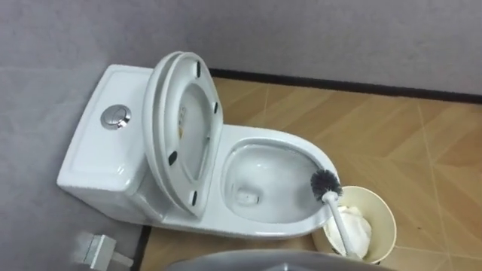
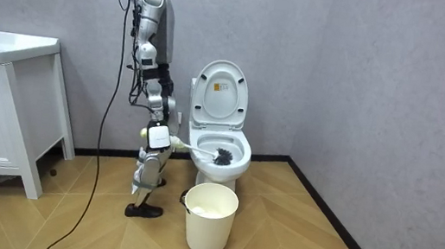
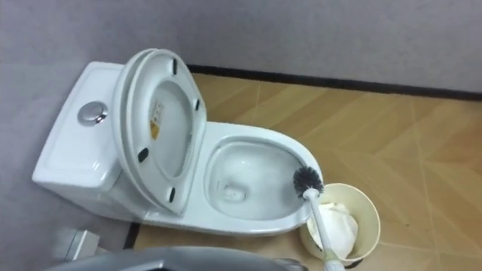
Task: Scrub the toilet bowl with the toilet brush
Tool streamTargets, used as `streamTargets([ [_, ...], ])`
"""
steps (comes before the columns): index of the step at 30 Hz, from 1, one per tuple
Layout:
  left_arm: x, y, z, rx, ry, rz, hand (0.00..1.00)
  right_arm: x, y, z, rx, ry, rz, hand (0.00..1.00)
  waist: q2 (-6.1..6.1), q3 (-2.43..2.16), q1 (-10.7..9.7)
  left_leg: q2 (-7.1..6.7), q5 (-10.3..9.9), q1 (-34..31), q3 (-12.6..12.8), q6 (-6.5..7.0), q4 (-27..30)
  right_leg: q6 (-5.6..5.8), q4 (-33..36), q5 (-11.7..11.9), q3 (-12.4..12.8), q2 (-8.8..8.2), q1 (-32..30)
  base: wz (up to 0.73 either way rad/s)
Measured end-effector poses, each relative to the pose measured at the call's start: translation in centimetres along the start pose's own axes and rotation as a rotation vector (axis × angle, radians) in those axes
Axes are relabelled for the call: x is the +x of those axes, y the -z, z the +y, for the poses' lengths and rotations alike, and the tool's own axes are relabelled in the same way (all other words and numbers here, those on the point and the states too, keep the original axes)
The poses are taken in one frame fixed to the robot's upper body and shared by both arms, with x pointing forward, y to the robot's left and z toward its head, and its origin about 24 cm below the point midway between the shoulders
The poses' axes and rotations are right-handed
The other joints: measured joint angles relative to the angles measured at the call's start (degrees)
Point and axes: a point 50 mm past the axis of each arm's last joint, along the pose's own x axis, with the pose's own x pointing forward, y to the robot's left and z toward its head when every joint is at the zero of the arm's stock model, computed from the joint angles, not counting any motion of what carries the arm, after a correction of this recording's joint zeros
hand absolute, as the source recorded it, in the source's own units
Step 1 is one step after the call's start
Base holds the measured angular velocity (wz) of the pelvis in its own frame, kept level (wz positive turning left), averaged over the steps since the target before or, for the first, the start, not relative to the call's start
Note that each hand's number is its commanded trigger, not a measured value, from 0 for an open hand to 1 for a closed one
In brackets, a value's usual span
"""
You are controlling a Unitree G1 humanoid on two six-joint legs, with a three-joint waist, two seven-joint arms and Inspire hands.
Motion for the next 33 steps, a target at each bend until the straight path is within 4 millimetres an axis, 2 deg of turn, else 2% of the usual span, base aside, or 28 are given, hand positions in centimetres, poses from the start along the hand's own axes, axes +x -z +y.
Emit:
streamTargets([
  [3, 0.1, -1.3, 0.0, 0.008, -0.003, -0.039, 0.0, 0.0, -0.4, 0.1, 0.002, 0.011, -0.009, 1.0, 0.22, -0.1, -0.85, 0.0, 0.0, 1.3, 0.47, 0.0, -1.02, -0.01, 0.13, 0.04, 1.44, 0.17, 0.07, -0.28],
  [10, 0.0, -1.5, -0.6, 0.01, 0.01, -0.045, 0.0, 0.0, -0.2, -0.1, 0.075, 0.045, 0.0, 1.0, -0.01, 0.06, -2.77, 0.03, -0.02, 2.48, 2.4, 0.01, -1.37, 0.05, 0.23, 0.03, 4.03, 0.3, 0.09, -0.18],
  [15, -0.1, -1.0, -0.6, 0.014, 0.012, -0.033, 0.0, 0.0, 1.1, -0.7, 0.167, 0.094, 0.061, 1.0, -0.34, 0.11, -3.22, 0.13, -0.05, 2.53, 2.94, 0.03, -1.94, 0.06, 0.83, 0.05, 4.28, 0.45, -0.66, -0.06],
  [20, -0.1, -0.7, -0.7, 0.017, 0.015, -0.022, 0.0, 0.0, 1.2, -0.9, 0.184, 0.114, 0.071, 1.0, -0.26, 0.15, -3.55, 0.2, -0.07, 2.55, 3.08, 0.03, -1.95, 0.06, 0.97, 0.05, 4.51, 0.54, -0.83, 0.0],
  [21, -0.1, -0.7, -0.7, 0.018, 0.015, -0.022, 0.0, 0.0, 1.2, -1.0, 0.189, 0.116, 0.069, 0.97, -0.2, 0.16, -3.68, 0.29, -0.21, 2.55, 3.08, 0.01, -2.04, 0.06, 1.0, 0.05, 4.66, 0.68, -0.93, -0.03],
  [22, -0.1, -0.7, -0.7, 0.019, 0.015, -0.021, 0.0, 0.0, 1.1, -1.0, 0.191, 0.117, 0.068, 0.29, -0.15, 0.17, -3.67, 0.36, -0.32, 2.56, 3.08, 0.01, -2.08, 0.06, 1.01, 0.05, 4.8, 0.78, -0.98, -0.06],
  [23, -0.1, -0.6, -0.7, 0.03, 0.014, -0.018, 0.0, 0.0, 1.0, -1.0, 0.203, 0.12, 0.066, 0.0, -0.12, 0.18, -3.68, 0.43, -0.37, 2.55, 3.02, -0.01, -2.14, 0.04, 1.03, 0.06, 5.02, 0.89, -1.1, -0.07],
  [33, -0.1, -0.2, -0.8, 0.063, 0.008, -0.008, 0.0, 0.0, 1.0, -1.2, 0.309, 0.155, 0.088, 0.0, 0.02, 0.16, -4.2, 0.62, -0.38, 2.51, 3.06, -0.12, -2.67, -0.2, 0.95, 0.29, 5.93, 1.32, -1.73, -0.05],
])
